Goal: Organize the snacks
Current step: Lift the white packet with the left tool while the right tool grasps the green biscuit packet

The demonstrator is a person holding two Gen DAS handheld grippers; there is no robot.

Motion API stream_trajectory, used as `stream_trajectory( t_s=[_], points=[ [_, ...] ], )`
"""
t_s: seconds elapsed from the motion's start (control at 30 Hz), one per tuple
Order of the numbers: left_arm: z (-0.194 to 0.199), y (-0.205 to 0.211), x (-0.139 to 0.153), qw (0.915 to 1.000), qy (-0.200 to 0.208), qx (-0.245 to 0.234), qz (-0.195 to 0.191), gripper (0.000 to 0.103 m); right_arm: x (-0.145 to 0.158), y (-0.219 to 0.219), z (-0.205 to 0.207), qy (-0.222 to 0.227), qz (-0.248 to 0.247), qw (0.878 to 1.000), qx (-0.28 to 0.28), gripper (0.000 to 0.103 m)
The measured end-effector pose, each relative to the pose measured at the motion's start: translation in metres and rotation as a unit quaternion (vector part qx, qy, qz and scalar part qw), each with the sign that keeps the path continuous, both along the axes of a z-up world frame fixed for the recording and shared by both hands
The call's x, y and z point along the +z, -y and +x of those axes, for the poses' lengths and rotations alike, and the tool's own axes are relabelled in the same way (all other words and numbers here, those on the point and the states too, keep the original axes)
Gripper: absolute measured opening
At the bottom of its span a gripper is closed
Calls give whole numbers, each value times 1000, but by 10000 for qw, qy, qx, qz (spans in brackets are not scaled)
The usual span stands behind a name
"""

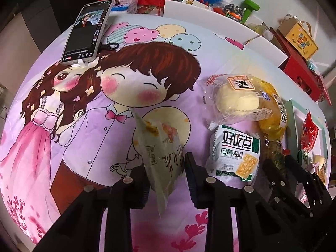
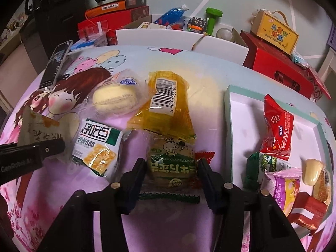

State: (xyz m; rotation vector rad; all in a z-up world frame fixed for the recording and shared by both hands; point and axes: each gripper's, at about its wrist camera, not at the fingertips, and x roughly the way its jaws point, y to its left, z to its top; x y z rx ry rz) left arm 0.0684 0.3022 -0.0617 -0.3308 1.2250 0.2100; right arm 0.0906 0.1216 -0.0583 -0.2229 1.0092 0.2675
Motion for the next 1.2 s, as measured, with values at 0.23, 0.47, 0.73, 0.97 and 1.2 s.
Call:
stream_trajectory(
  t_s=[0.23, 0.47, 0.73, 0.97, 1.2],
  points=[
    [6, 1, -12, 9999, -130, 29, 4, 34, -5, 7, 6, -36, 60, 9999, -149, 67],
    [16, 7, -20, 9997, -201, -28, 146, 38, -12, 5, 11, -13, -9, 9999, -164, 72],
    [26, 19, -25, 9988, -225, -183, 406, 45, -18, 0, 9, 94, -182, 9997, -140, 73],
    [26, 19, -23, 9990, -152, -182, 371, 29, -15, 1, 7, 101, -101, 9998, -151, 68],
    [23, 14, -20, 9993, -89, -196, 300, 25, 1, -1, -1, 201, 152, 9997, 57, 52]
  ],
)
